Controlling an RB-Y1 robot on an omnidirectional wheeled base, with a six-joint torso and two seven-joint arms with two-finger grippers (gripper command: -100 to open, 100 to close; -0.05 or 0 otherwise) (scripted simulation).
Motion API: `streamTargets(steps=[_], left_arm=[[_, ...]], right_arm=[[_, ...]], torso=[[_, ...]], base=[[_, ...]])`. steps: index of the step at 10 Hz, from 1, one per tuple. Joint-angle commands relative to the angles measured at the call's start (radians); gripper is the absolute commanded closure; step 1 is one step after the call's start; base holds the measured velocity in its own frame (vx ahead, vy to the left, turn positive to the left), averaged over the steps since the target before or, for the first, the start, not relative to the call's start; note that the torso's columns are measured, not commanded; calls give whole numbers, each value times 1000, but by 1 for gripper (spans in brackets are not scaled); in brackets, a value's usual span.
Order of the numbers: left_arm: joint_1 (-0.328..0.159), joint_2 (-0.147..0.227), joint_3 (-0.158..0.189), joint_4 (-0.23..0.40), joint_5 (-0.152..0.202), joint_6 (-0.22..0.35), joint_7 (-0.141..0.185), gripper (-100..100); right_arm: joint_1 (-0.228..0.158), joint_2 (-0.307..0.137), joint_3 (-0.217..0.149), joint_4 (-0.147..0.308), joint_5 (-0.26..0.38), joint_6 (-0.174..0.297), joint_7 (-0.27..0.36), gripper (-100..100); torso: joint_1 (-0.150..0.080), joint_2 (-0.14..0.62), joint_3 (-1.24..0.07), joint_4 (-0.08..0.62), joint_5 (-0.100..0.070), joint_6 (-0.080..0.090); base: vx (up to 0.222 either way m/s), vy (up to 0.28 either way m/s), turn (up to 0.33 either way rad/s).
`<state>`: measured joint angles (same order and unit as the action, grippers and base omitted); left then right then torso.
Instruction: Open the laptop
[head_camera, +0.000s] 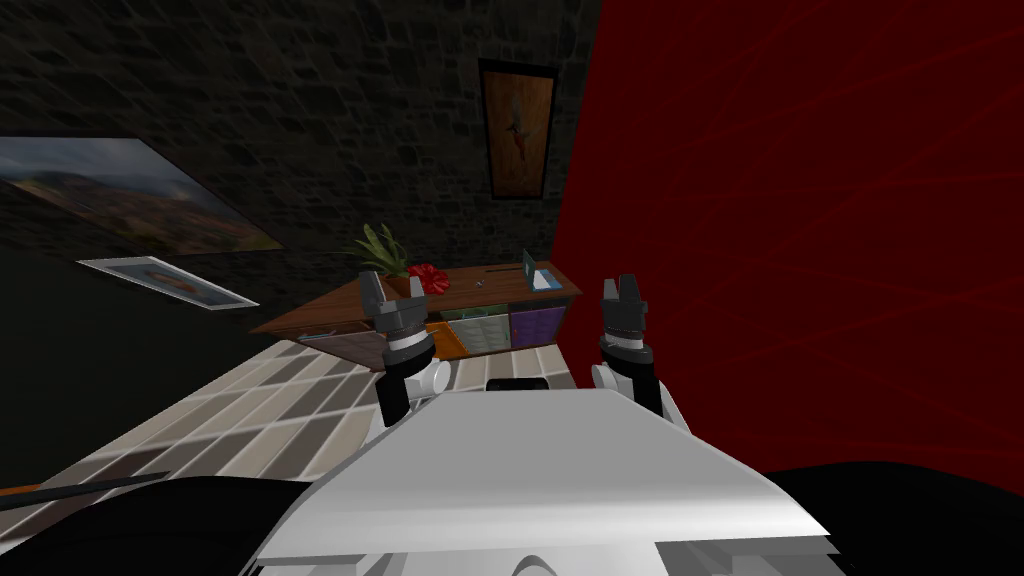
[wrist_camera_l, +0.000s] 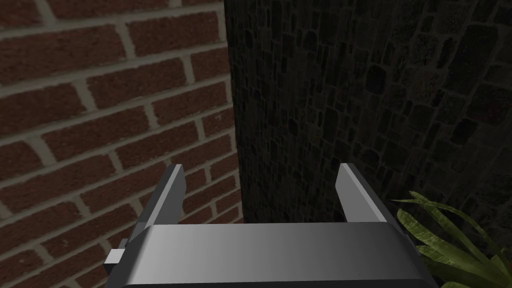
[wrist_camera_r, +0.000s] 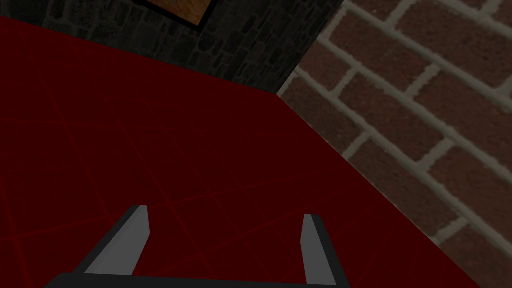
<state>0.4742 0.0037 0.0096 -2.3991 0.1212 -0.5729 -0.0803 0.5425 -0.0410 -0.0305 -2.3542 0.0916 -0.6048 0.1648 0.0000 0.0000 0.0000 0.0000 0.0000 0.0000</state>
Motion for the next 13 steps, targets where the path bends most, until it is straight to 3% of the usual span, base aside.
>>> streamTargets(steps=[1,9,10,13], left_arm=[[0,0,0,0,0,0,0,0],[0,0,0,0,0,0,0,0],[0,0,0,0,0,0,0,0],[0,0,0,0,0,0,0,0]], right_arm=[[0,0,0,0,0,0,0,0],[0,0,0,0,0,0,0,0],[15,-39,-20,4,10,13,4,-100],[50,-99,-67,14,33,42,14,-100]], torso=[[0,41,-82,41,0,0],[0,618,-1234,617,0,0],[0,691,-1382,691,0,0],[1,736,-1475,737,0,0]], base=[[0,0,0],[0,0,0],[15,20,71],[19,38,83]])
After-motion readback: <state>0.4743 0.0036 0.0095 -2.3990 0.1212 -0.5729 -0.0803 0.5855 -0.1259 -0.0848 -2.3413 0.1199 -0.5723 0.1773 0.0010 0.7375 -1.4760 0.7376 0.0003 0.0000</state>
